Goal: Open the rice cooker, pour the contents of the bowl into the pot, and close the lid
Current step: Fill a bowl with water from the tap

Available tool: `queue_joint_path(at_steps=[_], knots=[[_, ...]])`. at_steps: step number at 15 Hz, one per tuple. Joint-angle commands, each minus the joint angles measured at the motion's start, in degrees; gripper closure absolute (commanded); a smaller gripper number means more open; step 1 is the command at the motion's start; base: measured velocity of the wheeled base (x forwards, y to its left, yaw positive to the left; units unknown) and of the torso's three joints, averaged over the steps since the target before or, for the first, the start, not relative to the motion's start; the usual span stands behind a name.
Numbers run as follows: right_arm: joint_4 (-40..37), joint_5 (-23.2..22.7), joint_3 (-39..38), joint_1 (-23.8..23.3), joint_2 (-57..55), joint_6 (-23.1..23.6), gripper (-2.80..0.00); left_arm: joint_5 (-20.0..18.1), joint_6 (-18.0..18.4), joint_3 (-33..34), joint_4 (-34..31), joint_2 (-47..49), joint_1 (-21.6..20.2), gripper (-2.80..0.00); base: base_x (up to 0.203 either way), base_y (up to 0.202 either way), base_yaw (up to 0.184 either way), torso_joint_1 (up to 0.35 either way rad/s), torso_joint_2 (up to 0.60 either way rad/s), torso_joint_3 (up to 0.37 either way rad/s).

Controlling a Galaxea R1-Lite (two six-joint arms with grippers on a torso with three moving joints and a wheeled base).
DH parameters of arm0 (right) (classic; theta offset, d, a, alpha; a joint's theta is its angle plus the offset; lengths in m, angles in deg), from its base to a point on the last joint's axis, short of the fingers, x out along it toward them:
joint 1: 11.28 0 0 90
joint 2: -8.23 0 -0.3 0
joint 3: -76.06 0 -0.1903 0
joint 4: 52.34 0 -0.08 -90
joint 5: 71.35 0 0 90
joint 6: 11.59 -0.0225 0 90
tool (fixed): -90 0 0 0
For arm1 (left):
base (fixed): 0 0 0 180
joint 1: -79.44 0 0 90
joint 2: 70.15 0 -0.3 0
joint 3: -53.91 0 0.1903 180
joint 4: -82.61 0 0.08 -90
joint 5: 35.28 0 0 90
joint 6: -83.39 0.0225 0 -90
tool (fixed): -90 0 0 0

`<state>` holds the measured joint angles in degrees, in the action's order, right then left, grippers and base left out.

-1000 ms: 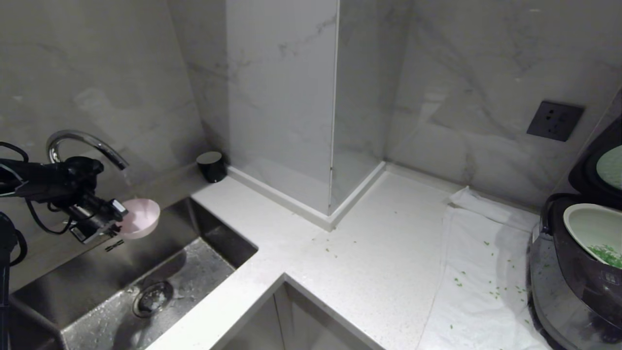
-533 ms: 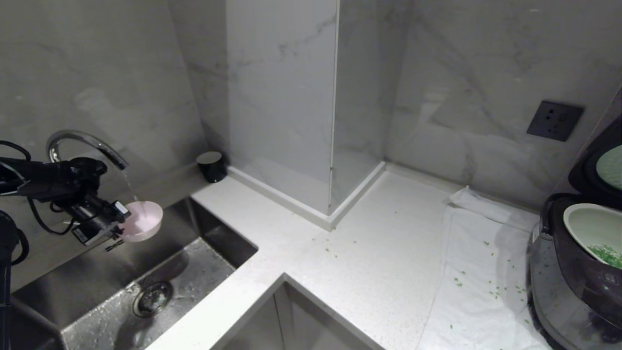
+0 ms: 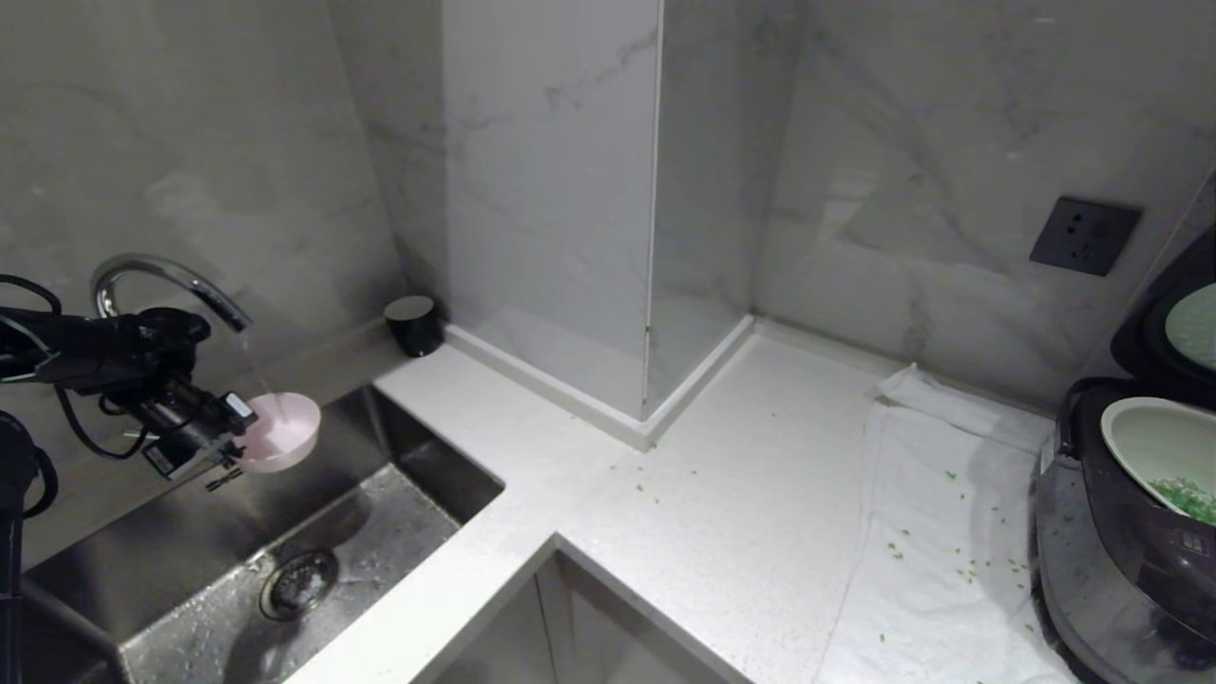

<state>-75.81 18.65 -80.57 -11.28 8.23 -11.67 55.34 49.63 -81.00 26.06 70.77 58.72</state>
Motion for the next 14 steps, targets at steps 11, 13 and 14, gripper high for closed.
queue_joint_path(at_steps=[11, 13, 14], knots=[[0.02, 0.00, -0.09, 0.09, 0.00, 0.00, 0.00, -0.45, -0.17, 0.01, -0.83, -0.29, -0.02, 0.00, 0.000, 0.000, 0.000, 0.000, 0.00, 0.000], [0.02, 0.00, -0.09, 0.00, 0.00, 0.00, 0.00, -0.45, -0.17, 0.01, -0.83, -0.29, -0.02, 0.00, 0.000, 0.000, 0.000, 0.000, 0.00, 0.000], [0.02, 0.00, -0.09, 0.03, 0.00, 0.00, 0.00, -0.45, -0.17, 0.01, -0.83, -0.29, -0.03, 0.00, 0.000, 0.000, 0.000, 0.000, 0.00, 0.000]])
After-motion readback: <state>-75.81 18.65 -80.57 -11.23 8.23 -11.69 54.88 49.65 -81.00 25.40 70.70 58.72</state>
